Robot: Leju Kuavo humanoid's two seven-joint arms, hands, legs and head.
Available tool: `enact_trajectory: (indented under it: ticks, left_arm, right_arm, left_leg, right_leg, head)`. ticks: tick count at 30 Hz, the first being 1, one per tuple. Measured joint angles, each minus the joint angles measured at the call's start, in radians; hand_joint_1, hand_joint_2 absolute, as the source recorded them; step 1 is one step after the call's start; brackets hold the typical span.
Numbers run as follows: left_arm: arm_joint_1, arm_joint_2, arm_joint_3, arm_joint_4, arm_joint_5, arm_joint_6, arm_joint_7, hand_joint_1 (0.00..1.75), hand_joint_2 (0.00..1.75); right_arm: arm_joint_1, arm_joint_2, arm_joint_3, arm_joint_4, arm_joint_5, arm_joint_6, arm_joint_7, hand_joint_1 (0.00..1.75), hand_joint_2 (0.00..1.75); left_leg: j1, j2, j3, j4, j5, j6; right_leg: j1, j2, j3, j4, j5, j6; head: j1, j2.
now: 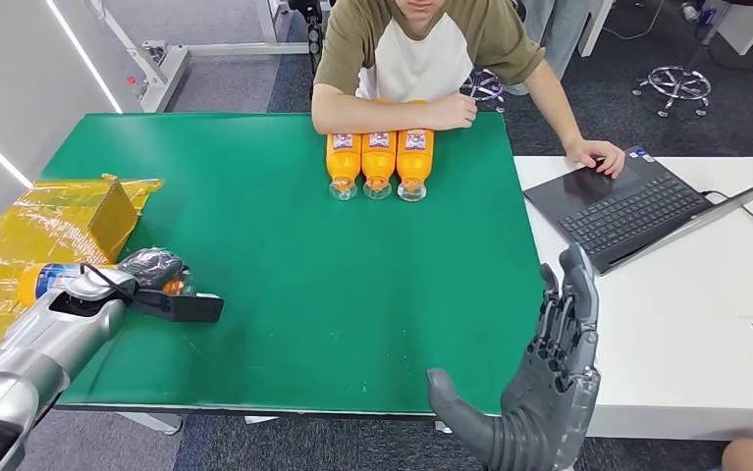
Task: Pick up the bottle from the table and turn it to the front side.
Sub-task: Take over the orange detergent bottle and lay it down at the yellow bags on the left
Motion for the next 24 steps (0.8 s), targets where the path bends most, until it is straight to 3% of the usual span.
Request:
enact_trajectory:
  ticks: [14,24]
  left_arm:
    - [0.003,-0.025,0.003,0.008,0.045,0.078,0.014,0.00,1.75]
    - [0.001,-0.084,0.090,-0.041,0.263,0.044,-0.141,0.00,1.75]
  right_arm:
    - [-0.010,0.000,0.003,0.000,0.012,0.000,0.018,0.00,1.75]
    - [-0.014,0.003,0.002,0.000,0.025,0.000,0.029,0.00,1.75]
  left_leg:
    - [0.000,0.000,0.001,0.000,0.000,0.000]
    - [0.000,0.000,0.001,0.000,0.001,0.000]
  right_leg:
    - [0.000,-0.001,0.001,0.000,0.000,0.000]
    - [0.000,-0.001,0.000,0.000,0.001,0.000]
  head:
    - [0.000,0.000]
    - [0.000,0.000]
